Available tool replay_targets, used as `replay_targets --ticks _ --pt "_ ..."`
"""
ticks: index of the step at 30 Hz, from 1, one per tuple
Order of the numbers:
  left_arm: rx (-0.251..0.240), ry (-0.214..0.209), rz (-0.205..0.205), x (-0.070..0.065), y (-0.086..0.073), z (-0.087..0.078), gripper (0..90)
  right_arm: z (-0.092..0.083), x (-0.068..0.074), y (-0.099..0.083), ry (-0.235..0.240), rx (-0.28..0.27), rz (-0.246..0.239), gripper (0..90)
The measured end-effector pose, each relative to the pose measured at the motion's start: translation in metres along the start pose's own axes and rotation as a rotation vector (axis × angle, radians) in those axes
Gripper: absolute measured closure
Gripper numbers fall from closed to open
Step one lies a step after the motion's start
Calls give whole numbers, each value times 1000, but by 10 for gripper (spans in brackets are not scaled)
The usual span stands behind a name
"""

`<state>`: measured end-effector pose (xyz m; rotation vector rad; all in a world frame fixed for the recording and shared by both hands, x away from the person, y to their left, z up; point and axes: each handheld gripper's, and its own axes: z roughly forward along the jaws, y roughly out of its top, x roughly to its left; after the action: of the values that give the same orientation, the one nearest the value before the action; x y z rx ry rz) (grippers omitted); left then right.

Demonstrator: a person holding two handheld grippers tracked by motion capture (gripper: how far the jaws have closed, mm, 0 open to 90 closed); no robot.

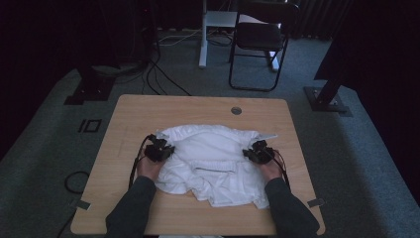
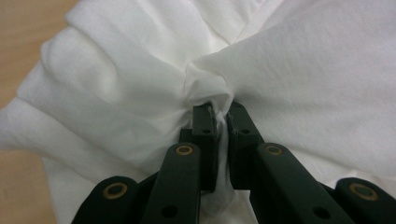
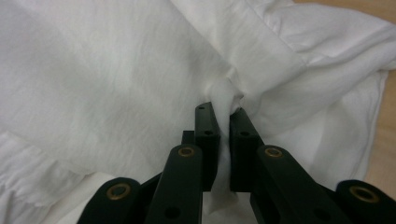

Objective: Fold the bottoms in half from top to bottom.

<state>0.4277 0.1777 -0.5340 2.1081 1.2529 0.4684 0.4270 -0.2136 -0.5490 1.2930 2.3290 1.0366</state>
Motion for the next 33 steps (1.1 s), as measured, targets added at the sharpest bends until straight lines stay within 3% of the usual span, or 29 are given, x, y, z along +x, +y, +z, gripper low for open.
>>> replay_targets --ticks 4,7,15,16,18,21,23,24,27,28,29,31,33 --pt "2 4 -20 8 11 9 846 8 -8 9 -3 -4 33 845" --pt "-10 3 -60 15 18 18 846 16 -15 17 -11 -15 67 846" --pt "-19 -2 -78 18 21 17 844 20 -19 23 -7 -16 108 845" --pt "-38 -2 -94 18 22 12 843 19 -20 24 -2 -15 102 846" --pt "-124 -2 -127 19 25 -6 847 10 -20 26 12 -48 97 846" --pt "-256 -19 -137 20 35 -39 851 -16 -24 34 16 -148 109 848" --pt "-315 -45 -140 21 44 -59 852 -37 -26 43 29 -213 107 848" --pt "-337 -45 -132 20 48 -67 853 -46 -26 48 37 -244 93 849" --pt "-412 -84 -123 19 54 -93 854 -75 -20 61 0 -322 14 849" --pt "-435 -95 -112 18 54 -101 854 -85 -19 63 -10 -367 7 850" --pt "-435 -95 -112 18 54 -101 853 -85 -19 63 -10 -367 7 850" --pt "-456 -107 -74 13 52 -117 852 -106 -17 63 17 -441 18 849" --pt "-442 -105 -47 9 46 -122 850 -109 -13 59 14 -420 -12 849"
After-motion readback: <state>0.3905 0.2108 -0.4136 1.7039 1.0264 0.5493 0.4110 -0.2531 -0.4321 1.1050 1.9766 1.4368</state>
